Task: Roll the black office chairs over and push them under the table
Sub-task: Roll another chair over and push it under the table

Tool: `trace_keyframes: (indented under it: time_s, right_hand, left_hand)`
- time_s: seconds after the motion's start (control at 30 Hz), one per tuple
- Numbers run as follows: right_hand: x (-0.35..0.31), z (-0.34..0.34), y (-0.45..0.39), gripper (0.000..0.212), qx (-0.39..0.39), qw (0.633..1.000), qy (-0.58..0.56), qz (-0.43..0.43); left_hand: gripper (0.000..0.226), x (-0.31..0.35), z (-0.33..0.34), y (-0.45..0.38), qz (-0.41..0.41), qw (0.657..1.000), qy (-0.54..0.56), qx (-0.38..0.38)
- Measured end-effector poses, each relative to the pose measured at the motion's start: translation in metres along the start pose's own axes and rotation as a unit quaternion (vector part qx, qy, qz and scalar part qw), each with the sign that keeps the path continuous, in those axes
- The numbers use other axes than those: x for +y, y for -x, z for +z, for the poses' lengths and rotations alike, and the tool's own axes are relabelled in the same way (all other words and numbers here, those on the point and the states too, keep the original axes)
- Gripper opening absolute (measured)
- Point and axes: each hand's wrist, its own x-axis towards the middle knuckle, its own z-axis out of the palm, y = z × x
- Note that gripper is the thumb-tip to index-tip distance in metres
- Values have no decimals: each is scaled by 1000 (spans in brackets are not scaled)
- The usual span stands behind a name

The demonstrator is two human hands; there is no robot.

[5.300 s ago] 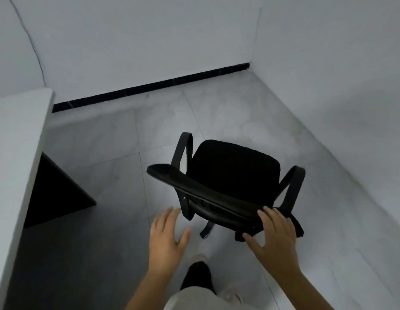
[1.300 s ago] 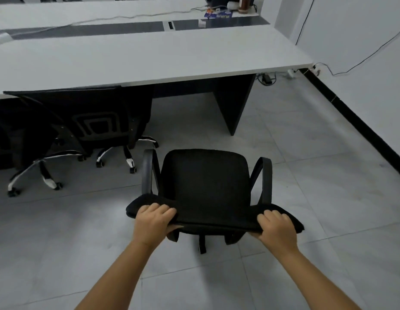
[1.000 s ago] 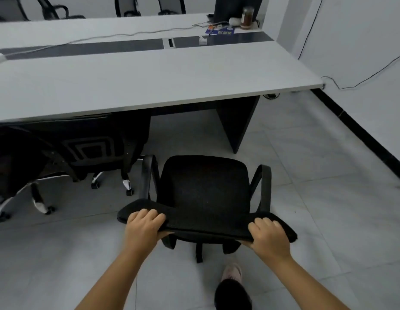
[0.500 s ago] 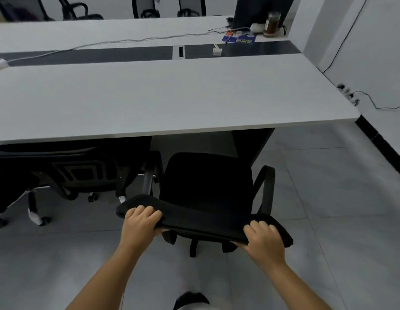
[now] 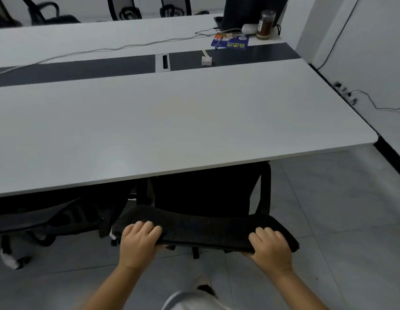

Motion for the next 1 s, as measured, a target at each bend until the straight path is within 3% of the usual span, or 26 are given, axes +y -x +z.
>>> trace_keyframes:
  time_s: [0.13, 0.27, 0.37, 0.43, 0.63, 0.77, 0.87, 1.0]
  right_hand:
    - [-11, 12, -9, 37, 14, 1000, 6, 16]
    - [-19, 19, -13, 43, 34, 999, 5, 29]
    - [-19, 13, -13, 35, 1, 1000, 10, 20]
    - [-16, 10, -12, 39, -32, 999, 6, 10]
    - [-3, -2, 5, 49, -78, 996, -44, -11]
    - [10, -5, 17, 30, -49, 996, -64, -42]
    - [19, 1, 18, 41, -64, 995, -57, -46]
    - [36, 5, 7, 38, -5, 995, -80, -53]
  left_hand:
    - [56, -22, 9, -13, 11, 999, 0, -31]
    - [42, -35, 11, -20, 6, 1000, 3, -23]
    - [47, -29, 10, -13, -11, 1000, 12, -20]
    - [41, -23, 9, -6, -23, 999, 14, -17]
    - [54, 8, -12, 21, -69, 997, 22, -31]
    - [51, 29, -23, 33, -75, 997, 5, -21]
    - [45, 39, -22, 39, -80, 997, 3, -4]
    - [47, 43, -19, 28, -80, 997, -15, -4]
